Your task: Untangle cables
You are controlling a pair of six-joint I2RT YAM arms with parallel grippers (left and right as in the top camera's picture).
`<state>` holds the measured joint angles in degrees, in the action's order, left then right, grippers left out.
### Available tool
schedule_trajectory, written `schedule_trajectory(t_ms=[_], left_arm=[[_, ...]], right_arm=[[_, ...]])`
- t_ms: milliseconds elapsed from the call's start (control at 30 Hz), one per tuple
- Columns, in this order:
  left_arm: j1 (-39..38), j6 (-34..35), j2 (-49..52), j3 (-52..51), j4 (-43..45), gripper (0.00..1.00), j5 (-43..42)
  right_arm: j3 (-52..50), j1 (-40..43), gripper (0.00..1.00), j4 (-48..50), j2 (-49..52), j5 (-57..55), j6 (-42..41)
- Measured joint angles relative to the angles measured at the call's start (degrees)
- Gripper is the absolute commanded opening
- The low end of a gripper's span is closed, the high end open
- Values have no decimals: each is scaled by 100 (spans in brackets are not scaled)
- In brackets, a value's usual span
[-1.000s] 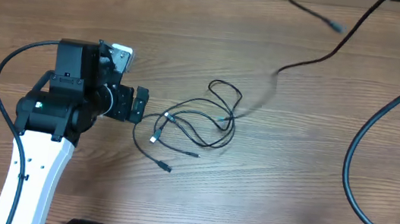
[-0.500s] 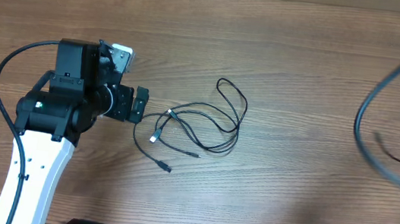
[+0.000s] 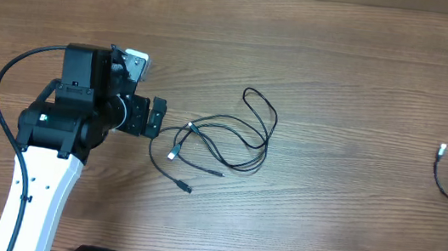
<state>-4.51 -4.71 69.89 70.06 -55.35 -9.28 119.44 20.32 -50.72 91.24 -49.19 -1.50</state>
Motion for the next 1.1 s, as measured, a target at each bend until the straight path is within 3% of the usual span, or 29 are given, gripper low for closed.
schedule_trajectory(t_ms=[233,500,800,1100], left_arm=[[0,0,0,0,-2,99,0],[0,0,0,0,-2,100,0],[0,0,0,0,-2,99,0],[2,0,0,0,-2,100,0]], right_arm=[[-44,1471,4,-758,0,1493,-1521],[-44,2632,4,-887,0,2514,-2214],[-44,3335,4,-776,0,2780,-2791],[-42,3407,4,-1279,286,2905,-2859]])
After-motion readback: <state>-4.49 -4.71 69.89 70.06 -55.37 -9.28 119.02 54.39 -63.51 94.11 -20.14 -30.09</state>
